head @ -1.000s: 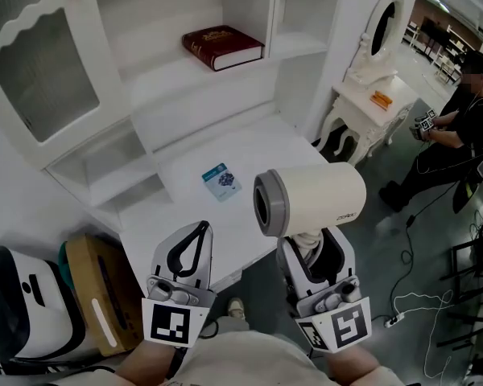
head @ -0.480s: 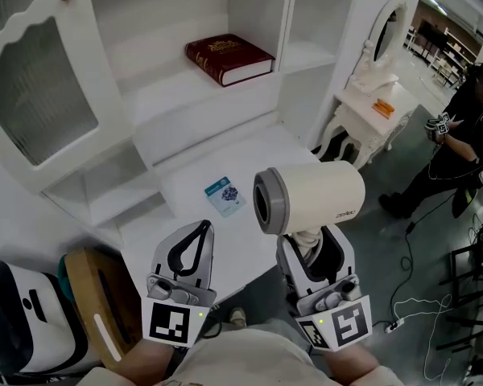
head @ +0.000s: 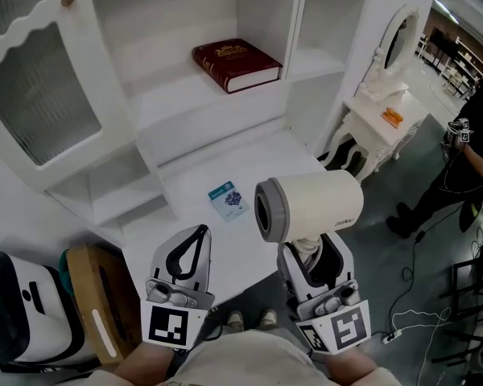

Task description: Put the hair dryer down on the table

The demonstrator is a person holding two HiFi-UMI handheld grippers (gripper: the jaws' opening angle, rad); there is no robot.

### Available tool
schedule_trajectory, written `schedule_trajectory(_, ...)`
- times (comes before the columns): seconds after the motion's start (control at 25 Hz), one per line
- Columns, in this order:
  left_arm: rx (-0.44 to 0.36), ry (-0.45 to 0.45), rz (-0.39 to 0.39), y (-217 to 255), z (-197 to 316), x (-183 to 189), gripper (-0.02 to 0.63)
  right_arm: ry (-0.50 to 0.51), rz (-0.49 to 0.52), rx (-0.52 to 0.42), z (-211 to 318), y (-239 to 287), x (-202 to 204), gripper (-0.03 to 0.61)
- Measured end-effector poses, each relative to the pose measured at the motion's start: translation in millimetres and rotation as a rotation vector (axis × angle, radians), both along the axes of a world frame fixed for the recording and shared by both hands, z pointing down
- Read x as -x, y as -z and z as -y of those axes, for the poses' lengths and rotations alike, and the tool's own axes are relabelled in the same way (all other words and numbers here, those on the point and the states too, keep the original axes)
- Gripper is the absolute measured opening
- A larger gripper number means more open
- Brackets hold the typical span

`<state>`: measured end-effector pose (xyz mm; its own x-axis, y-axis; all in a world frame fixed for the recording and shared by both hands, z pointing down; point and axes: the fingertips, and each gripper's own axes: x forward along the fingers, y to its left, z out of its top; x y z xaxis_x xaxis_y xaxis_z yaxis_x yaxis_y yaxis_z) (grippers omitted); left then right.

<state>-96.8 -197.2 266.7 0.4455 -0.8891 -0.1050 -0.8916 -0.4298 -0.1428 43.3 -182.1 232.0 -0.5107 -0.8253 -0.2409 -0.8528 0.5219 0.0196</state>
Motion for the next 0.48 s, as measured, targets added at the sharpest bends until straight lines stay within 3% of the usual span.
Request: schedule_trajectory(0.48, 0.017, 0.049, -0.006, -5.5, 1.0, -18.2, 0.012, 0.032, -0.019, 0.037, 5.1, -9.1, -24.0, 0.229)
